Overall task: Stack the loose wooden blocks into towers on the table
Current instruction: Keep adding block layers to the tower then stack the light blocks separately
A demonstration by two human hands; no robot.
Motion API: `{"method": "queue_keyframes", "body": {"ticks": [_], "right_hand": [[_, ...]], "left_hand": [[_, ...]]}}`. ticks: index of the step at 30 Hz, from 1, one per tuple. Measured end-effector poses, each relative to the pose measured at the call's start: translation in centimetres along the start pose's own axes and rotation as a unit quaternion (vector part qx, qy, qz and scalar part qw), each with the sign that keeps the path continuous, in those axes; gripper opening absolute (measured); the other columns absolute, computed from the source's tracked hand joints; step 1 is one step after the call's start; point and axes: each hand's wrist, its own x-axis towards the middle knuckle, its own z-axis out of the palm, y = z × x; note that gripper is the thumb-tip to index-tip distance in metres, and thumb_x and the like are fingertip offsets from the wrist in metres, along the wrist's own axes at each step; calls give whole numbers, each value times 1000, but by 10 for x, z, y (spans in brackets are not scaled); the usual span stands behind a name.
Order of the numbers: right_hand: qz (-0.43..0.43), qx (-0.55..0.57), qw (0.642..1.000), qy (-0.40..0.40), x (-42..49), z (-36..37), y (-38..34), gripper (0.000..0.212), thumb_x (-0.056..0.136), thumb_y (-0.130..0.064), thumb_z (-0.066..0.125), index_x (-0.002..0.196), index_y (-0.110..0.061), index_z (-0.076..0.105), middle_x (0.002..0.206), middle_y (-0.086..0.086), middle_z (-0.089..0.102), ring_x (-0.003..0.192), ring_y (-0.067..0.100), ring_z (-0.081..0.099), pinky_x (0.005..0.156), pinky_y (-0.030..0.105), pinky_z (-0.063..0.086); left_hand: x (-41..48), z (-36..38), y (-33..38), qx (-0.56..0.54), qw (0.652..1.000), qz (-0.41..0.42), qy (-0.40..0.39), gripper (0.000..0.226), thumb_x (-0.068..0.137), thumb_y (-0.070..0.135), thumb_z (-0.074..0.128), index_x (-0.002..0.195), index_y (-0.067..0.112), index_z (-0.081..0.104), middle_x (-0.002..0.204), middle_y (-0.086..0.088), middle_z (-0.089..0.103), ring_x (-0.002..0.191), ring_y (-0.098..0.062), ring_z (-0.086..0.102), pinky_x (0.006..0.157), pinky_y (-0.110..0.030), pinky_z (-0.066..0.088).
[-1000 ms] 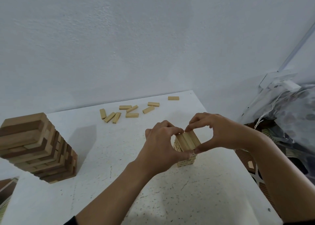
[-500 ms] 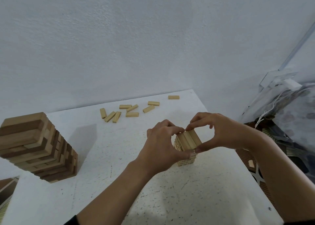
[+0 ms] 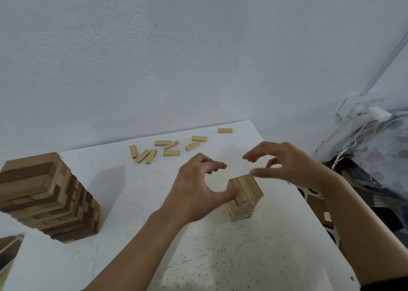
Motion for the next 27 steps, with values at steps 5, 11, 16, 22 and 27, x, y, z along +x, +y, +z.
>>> {"method": "queue_keyframes", "body": {"ticks": [5, 11, 16, 22, 27], "right_hand": [[50, 21, 989, 140, 46, 20, 36, 9, 91, -27, 73, 99, -24, 75, 95, -13, 74, 95, 0, 66, 94, 27, 52], [70, -179, 974, 117, 119, 48, 85, 40, 100, -31, 58, 138, -19, 56, 142, 0, 51, 133, 21, 43, 107, 34, 37], [30, -291, 954, 68, 154, 51, 98, 51, 102, -27, 50, 151, -22, 37, 165, 1, 19, 152, 24, 15, 116, 51, 31], [36, -320, 945, 61, 158, 51, 103, 43, 104, -25, 42, 147, -19, 43, 154, -4, 37, 143, 21, 30, 107, 42, 32], [5, -322, 940, 110, 140, 51, 105, 33, 100, -12, 49, 131, -16, 59, 133, -1, 53, 125, 23, 44, 99, 38, 40]], "left_hand": [[23, -8, -38, -37, 995, -17, 90, 14, 91, 31, 72, 105, 29, 68, 102, 13, 63, 97, 1, 56, 79, -3, 38], [69, 19, -87, 99, 994, -34, -22, 48, 102, 19, 50, 149, 14, 41, 153, -2, 41, 142, -19, 35, 116, -32, 29], [89, 32, -98, 183, 979, -59, -67, 51, 101, 18, 42, 152, 12, 35, 153, -6, 38, 141, -26, 33, 113, -44, 29], [94, 39, -107, 222, 974, -44, -9, 47, 93, 21, 47, 140, 18, 49, 128, -3, 48, 121, -25, 44, 101, -42, 34], [110, 41, -109, 265, 963, -16, -37, 56, 101, 31, 43, 155, 20, 29, 162, -8, 17, 145, -31, 21, 113, -53, 24]]}}
